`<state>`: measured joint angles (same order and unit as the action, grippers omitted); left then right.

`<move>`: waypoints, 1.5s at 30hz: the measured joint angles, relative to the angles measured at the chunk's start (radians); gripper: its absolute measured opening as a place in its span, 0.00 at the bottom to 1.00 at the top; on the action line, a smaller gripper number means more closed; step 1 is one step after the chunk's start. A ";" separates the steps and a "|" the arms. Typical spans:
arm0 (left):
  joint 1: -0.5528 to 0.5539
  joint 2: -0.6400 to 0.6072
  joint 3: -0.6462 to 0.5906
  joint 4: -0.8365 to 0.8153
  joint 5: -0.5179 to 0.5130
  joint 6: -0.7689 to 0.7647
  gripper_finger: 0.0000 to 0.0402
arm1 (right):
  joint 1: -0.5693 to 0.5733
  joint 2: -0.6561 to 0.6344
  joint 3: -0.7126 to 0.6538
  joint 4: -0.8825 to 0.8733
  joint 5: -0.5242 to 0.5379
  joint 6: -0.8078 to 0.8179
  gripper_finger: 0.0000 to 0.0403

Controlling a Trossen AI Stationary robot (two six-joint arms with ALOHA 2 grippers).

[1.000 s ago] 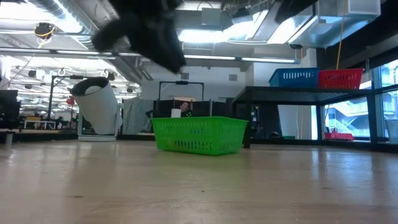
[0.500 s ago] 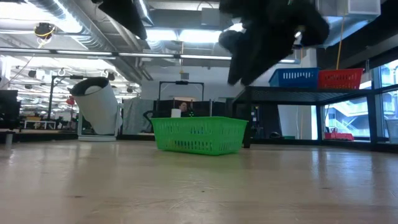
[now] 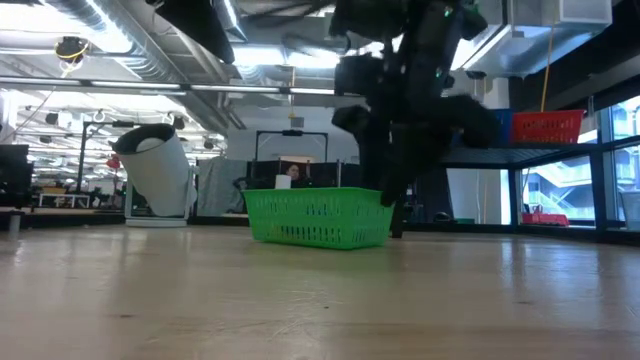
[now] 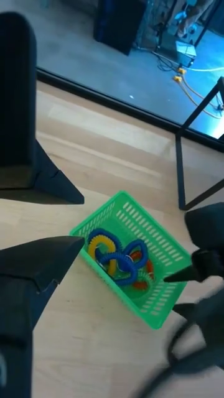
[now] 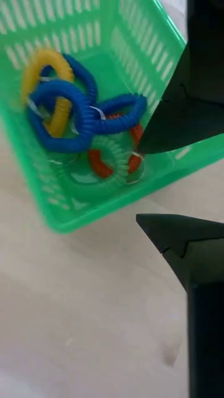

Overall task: Pick & Place Office Desk Supplies
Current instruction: Put the green bin containing spring keychains on the shelf

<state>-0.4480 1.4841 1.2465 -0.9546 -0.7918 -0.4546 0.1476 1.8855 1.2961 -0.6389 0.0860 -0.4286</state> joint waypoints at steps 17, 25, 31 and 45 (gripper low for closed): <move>-0.004 0.000 0.000 0.000 0.000 -0.110 0.15 | -0.013 0.048 0.000 -0.007 0.003 -0.005 0.05; -0.038 0.001 0.000 -0.023 0.000 -0.111 0.10 | 0.028 0.008 0.000 -0.040 0.007 0.028 0.02; -0.057 0.001 0.000 -0.063 -0.005 -0.137 0.06 | 0.092 -0.115 0.000 -0.047 0.047 0.033 0.02; -0.061 0.001 0.000 -0.083 -0.052 -0.164 0.01 | -0.059 -0.464 0.000 -0.123 0.242 0.073 0.02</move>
<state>-0.5091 1.4853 1.2465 -1.0375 -0.8434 -0.6186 0.0882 1.4217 1.2957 -0.7618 0.3279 -0.3560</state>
